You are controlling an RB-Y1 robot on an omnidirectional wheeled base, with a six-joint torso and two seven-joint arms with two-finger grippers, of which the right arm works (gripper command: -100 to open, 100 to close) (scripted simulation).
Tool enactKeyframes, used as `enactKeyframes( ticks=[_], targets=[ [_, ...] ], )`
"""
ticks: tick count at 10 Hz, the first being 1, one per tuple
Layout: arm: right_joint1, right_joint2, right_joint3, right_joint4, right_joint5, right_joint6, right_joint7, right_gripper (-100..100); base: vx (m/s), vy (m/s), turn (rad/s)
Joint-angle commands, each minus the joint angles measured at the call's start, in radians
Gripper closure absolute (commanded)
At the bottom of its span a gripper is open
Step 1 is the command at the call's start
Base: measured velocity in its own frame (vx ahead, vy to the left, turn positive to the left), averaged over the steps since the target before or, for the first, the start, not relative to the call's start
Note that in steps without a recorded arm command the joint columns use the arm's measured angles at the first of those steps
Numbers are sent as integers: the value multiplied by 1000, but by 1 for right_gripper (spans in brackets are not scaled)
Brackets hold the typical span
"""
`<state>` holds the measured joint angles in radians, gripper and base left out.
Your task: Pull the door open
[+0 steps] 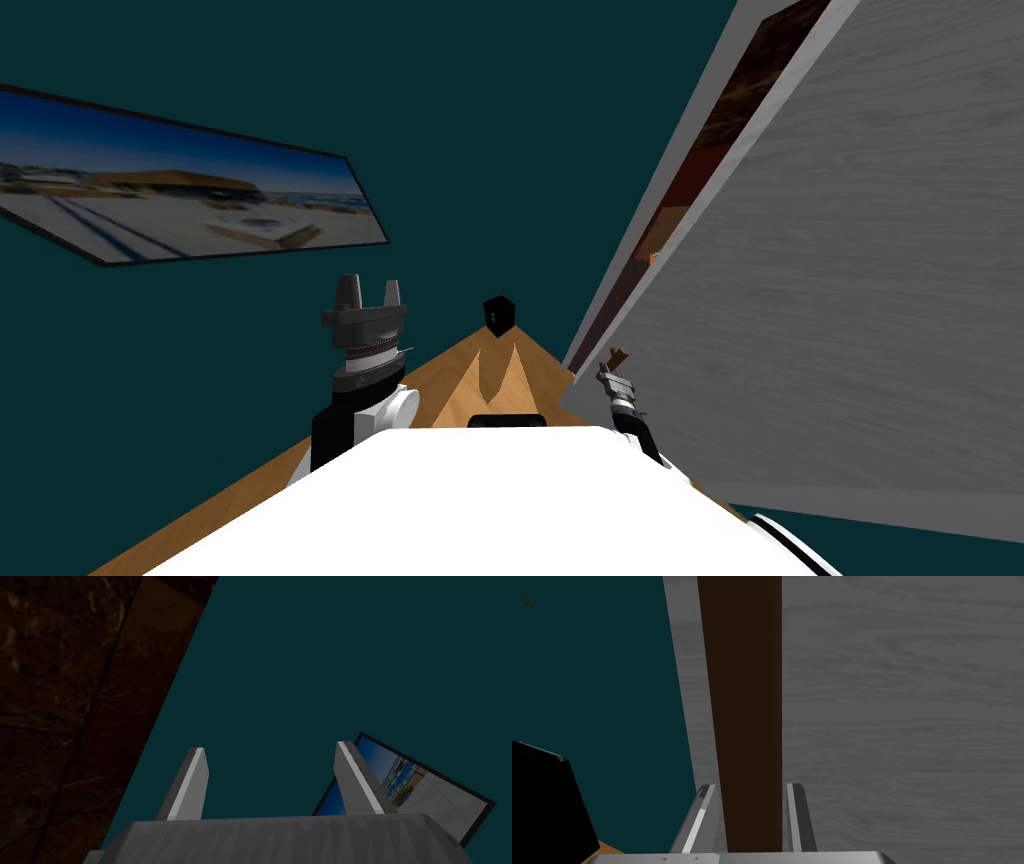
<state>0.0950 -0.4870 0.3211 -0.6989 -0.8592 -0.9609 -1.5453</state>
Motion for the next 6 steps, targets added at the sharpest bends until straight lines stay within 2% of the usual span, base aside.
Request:
enactKeyframes(
  ticks=[1, 6],
  targets=[
    [9, -11, 23, -11, 11, -9, -15, 100, -201, -7, 53],
    [32, -44, 90, -42, 45, -38, -57, 100, -214, -4, 49]
  ],
)
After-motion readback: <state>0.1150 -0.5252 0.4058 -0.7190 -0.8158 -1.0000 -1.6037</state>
